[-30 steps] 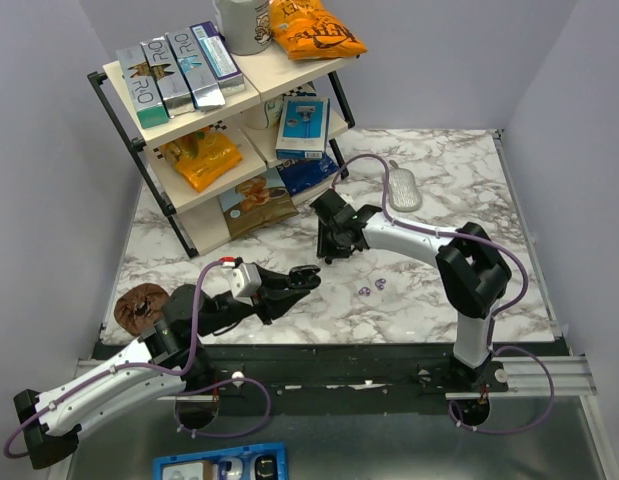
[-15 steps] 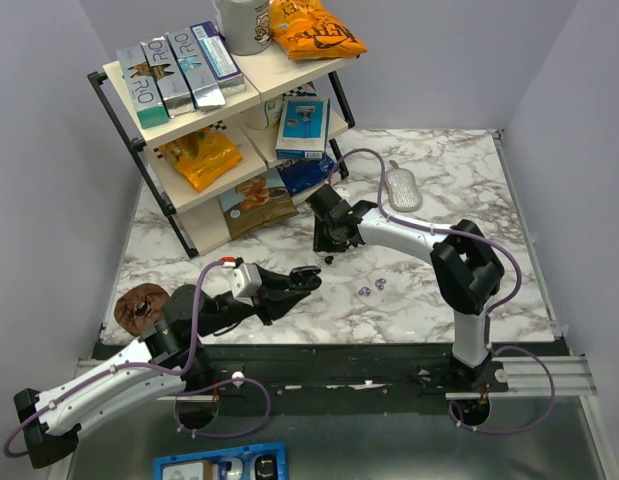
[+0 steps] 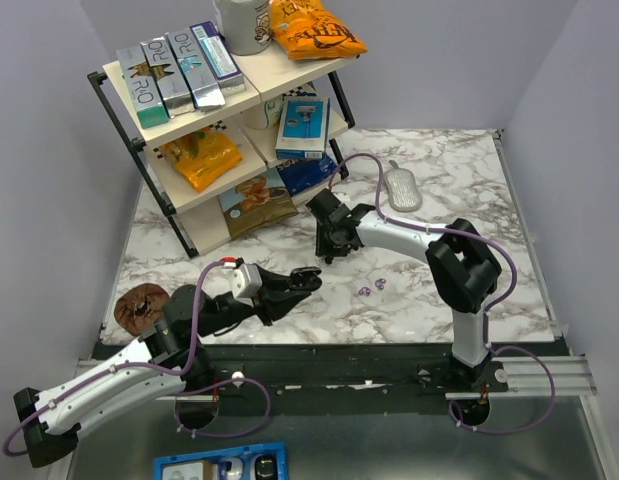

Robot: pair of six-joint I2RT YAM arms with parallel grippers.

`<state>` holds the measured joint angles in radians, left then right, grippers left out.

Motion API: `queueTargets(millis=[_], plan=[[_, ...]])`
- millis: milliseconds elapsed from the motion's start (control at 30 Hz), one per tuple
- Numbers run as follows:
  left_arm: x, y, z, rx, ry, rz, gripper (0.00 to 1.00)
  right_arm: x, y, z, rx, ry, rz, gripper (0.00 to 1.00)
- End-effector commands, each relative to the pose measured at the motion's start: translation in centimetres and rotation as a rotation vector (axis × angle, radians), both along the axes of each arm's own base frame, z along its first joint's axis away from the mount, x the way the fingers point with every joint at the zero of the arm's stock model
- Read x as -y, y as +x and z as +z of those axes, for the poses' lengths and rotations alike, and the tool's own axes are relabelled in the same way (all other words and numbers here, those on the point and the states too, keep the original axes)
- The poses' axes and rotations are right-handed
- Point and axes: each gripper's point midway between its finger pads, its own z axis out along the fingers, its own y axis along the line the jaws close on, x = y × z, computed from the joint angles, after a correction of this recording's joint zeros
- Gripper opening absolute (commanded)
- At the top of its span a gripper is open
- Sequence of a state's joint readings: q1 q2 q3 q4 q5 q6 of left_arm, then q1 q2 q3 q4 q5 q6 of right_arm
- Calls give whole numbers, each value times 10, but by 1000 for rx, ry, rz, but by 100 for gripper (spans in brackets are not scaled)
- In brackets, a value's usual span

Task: Insert the wireless bluetooth earbuds into the charging case
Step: Pick up the earbud from the center of the board.

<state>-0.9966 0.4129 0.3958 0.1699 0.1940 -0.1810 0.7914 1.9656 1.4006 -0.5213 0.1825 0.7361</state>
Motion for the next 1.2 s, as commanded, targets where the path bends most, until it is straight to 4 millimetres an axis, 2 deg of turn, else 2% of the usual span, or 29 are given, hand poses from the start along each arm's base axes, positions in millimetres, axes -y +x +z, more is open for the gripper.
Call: queueTargets(millis=[0, 233, 400, 567, 733, 967, 1167], plan=[[1, 0, -2, -4, -1, 0, 0, 12, -4, -16, -20, -41, -27, 42], [3, 0, -3, -7, 3, -8, 0, 17, -9, -21, -30, -52, -21, 42], [3, 0, -5, -12, 8, -7, 0, 21, -12, -27, -44, -80, 5, 35], [2, 0, -4, -9, 5, -4, 0, 37, -22, -35, -67, -153, 36, 30], [3, 0, -3, -7, 3, -5, 0, 55, -32, -42, -83, -219, 58, 30], [2, -1, -2, -11, -2, -9, 0, 75, -36, -40, -70, -303, 86, 30], [3, -2, 0, -15, -10, -12, 0, 78, -34, -39, -54, -322, 95, 26]])
